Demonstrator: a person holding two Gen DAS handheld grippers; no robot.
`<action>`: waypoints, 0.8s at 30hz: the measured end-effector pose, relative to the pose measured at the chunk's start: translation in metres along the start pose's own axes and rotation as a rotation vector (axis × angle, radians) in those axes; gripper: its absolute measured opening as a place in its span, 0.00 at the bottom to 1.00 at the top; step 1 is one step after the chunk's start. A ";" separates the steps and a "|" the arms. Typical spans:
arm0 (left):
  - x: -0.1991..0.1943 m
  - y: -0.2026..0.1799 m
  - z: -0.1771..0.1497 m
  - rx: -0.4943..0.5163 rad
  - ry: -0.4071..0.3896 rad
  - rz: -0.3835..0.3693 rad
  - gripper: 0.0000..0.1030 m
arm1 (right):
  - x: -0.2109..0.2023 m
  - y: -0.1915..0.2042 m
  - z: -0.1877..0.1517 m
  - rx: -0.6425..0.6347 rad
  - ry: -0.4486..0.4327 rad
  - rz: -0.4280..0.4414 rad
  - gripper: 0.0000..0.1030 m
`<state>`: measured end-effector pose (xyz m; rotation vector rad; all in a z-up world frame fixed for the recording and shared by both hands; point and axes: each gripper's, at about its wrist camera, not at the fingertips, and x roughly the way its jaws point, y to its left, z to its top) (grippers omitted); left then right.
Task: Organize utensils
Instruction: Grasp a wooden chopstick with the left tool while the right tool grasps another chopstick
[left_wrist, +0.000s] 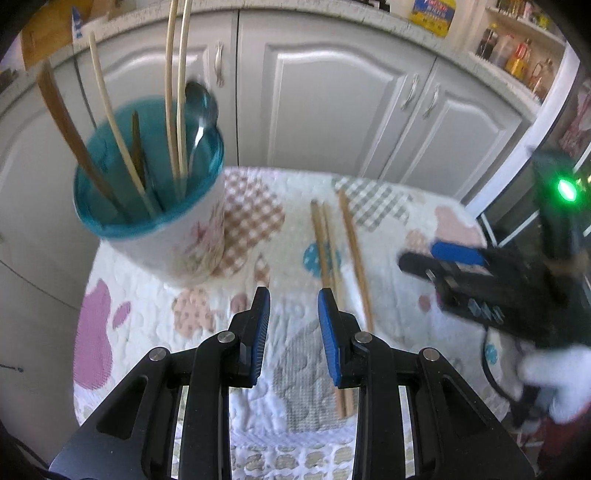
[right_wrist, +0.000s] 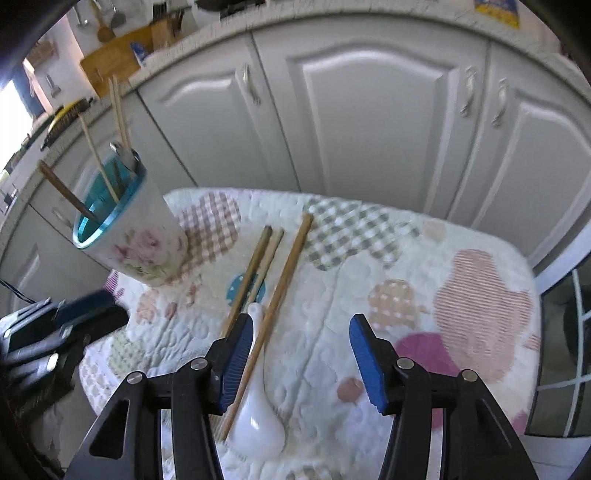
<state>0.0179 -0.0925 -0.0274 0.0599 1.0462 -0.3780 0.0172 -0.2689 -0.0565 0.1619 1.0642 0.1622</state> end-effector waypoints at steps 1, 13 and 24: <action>0.005 0.001 -0.002 0.001 0.014 0.001 0.25 | 0.008 0.001 0.003 -0.005 0.013 0.001 0.51; 0.066 -0.012 0.016 -0.008 0.104 -0.083 0.25 | 0.078 -0.006 0.036 -0.062 0.132 0.015 0.15; 0.103 -0.016 0.019 0.021 0.158 -0.059 0.10 | 0.057 -0.043 0.010 0.023 0.149 0.073 0.15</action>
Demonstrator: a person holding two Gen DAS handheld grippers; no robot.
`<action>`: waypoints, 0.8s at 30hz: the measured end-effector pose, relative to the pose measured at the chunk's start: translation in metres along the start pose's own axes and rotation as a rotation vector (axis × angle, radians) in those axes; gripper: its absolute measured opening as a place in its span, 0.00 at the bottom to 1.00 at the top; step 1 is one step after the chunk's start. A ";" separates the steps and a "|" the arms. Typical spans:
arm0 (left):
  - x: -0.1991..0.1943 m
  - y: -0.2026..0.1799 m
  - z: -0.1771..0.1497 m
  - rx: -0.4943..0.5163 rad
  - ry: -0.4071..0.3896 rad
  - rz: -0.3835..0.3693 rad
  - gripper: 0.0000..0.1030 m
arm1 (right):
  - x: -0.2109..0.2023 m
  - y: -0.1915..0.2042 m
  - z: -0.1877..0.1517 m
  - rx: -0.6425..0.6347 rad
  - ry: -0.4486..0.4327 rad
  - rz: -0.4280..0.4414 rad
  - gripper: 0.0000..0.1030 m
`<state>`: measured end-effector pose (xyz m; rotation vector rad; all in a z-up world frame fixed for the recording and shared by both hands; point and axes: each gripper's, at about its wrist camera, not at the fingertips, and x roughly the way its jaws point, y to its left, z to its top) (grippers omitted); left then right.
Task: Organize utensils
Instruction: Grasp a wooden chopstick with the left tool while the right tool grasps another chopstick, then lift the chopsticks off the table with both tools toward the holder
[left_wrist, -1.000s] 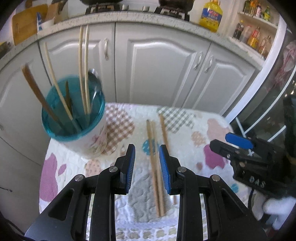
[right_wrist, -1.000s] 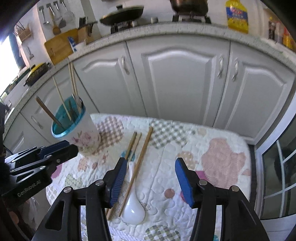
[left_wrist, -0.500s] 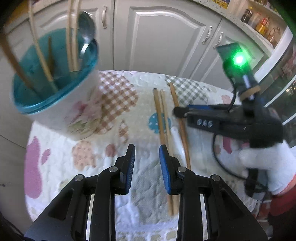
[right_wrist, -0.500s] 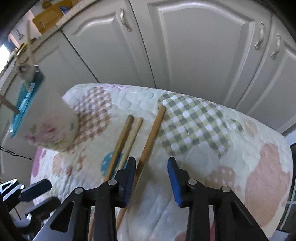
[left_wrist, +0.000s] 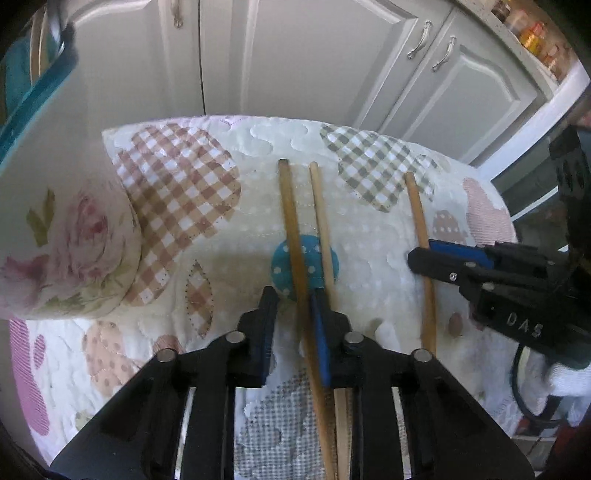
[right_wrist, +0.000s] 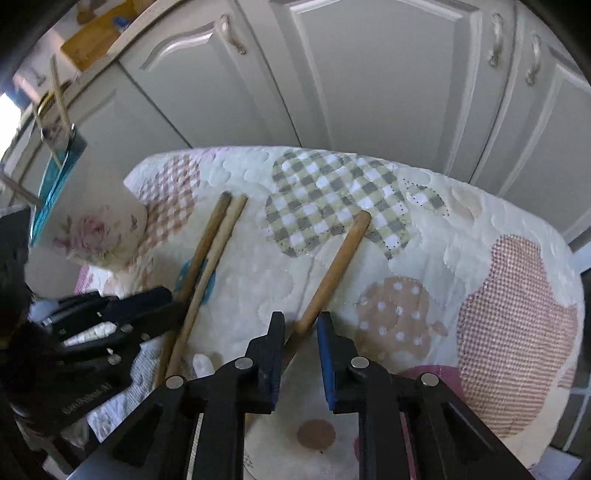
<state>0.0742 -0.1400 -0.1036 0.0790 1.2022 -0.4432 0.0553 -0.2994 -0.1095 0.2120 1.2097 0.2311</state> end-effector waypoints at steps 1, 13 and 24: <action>0.000 -0.001 -0.001 0.001 0.002 -0.006 0.07 | -0.001 -0.001 -0.001 0.010 -0.002 0.013 0.15; -0.034 0.021 -0.070 0.013 0.097 -0.081 0.06 | -0.023 0.008 -0.060 -0.041 0.107 0.102 0.08; -0.030 0.020 -0.034 0.012 0.034 -0.010 0.18 | -0.002 0.029 -0.019 -0.088 0.055 -0.017 0.21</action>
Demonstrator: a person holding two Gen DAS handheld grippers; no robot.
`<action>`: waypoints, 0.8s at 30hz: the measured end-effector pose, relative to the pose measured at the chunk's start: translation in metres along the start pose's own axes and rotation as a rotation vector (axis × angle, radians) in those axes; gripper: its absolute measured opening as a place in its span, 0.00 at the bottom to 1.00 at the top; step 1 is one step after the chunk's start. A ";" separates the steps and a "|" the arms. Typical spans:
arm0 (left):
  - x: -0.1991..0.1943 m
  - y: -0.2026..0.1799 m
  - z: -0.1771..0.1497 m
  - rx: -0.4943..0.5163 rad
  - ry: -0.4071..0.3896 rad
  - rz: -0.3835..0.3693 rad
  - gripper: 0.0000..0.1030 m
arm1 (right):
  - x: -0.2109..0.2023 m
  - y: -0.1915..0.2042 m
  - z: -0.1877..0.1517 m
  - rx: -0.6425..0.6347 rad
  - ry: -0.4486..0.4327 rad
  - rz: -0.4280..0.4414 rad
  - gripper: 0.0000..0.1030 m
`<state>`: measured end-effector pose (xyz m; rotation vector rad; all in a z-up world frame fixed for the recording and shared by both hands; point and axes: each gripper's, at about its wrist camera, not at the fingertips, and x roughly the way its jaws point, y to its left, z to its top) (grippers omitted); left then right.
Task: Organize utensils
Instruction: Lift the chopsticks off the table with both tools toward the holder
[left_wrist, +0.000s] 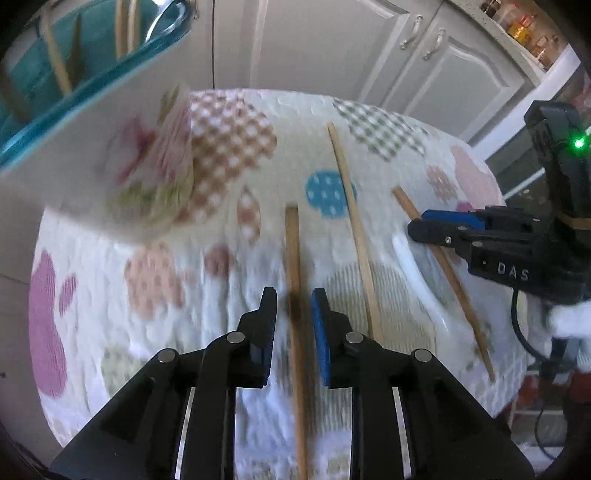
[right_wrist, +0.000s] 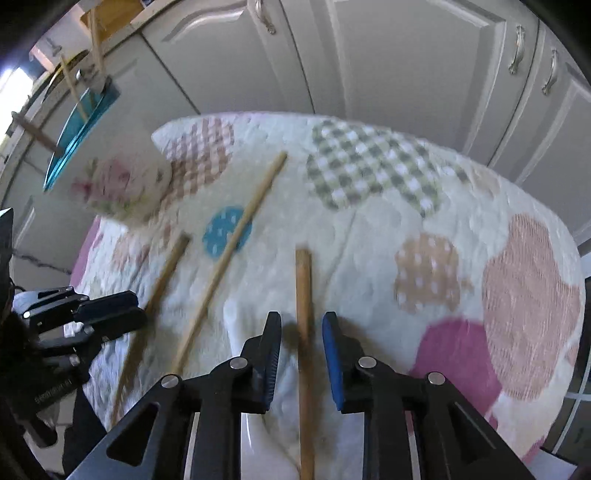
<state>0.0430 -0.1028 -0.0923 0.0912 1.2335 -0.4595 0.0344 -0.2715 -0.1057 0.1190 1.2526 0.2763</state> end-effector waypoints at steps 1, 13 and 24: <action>0.005 -0.001 0.006 -0.003 0.002 0.010 0.18 | 0.002 -0.001 0.004 0.000 -0.001 0.003 0.21; 0.006 -0.008 0.023 0.016 -0.030 0.015 0.06 | -0.003 -0.006 0.019 -0.029 -0.003 0.024 0.07; -0.101 -0.011 0.015 0.038 -0.234 -0.081 0.06 | -0.108 0.003 -0.003 -0.048 -0.175 0.125 0.07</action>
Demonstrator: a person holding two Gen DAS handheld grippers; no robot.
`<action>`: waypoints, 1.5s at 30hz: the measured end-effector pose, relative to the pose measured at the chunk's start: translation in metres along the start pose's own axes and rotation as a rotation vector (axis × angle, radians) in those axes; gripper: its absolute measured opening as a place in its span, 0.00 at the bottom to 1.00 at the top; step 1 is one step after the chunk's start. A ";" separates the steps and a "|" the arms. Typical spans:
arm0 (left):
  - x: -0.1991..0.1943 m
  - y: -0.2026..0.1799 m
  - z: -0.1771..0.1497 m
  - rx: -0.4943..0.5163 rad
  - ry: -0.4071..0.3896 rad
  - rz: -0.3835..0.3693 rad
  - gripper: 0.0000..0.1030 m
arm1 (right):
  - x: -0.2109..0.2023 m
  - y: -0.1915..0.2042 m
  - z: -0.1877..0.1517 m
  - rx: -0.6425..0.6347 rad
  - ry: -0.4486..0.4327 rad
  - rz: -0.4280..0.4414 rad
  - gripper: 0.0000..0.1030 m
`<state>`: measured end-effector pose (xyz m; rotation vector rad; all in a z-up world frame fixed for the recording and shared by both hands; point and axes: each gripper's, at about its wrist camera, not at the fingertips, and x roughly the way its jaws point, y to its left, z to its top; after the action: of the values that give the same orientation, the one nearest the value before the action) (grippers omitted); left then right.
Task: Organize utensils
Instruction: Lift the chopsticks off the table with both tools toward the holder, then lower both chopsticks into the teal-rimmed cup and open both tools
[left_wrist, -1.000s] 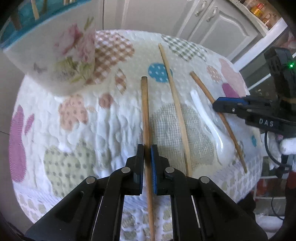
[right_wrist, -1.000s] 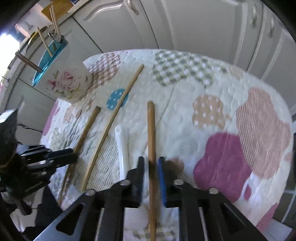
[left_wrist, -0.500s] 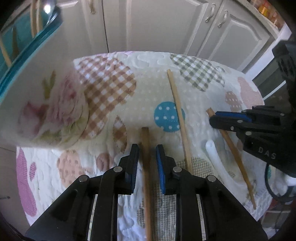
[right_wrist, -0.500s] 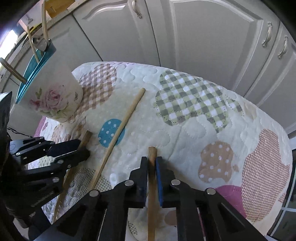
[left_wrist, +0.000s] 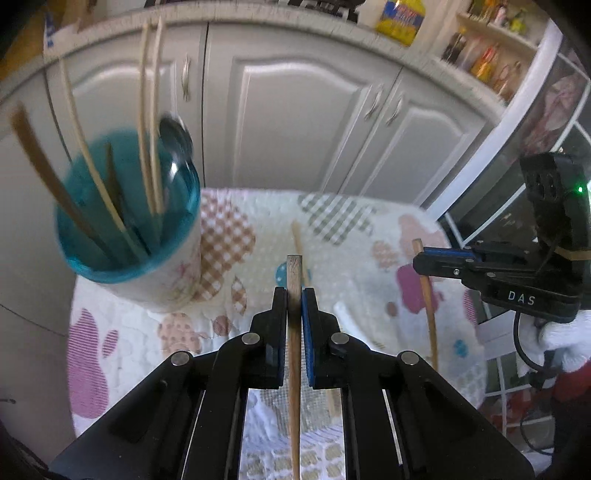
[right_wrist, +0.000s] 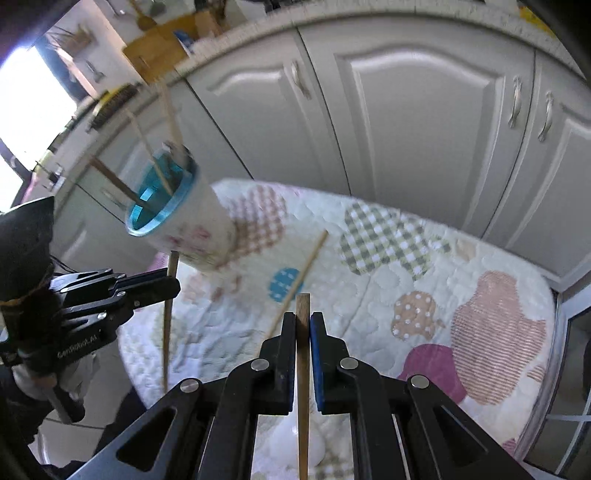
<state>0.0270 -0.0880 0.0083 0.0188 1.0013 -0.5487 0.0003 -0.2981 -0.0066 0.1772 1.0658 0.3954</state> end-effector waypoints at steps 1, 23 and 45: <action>-0.010 -0.002 0.000 0.004 -0.019 -0.005 0.06 | -0.006 0.003 -0.001 -0.005 -0.011 0.000 0.07; -0.110 -0.015 -0.001 0.030 -0.198 0.016 0.06 | -0.091 0.085 0.007 -0.152 -0.190 -0.031 0.07; -0.208 0.036 0.074 -0.073 -0.410 0.041 0.06 | -0.127 0.154 0.091 -0.287 -0.326 0.045 0.07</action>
<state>0.0150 0.0135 0.2076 -0.1335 0.6183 -0.4538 -0.0087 -0.2029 0.1912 0.0083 0.6766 0.5357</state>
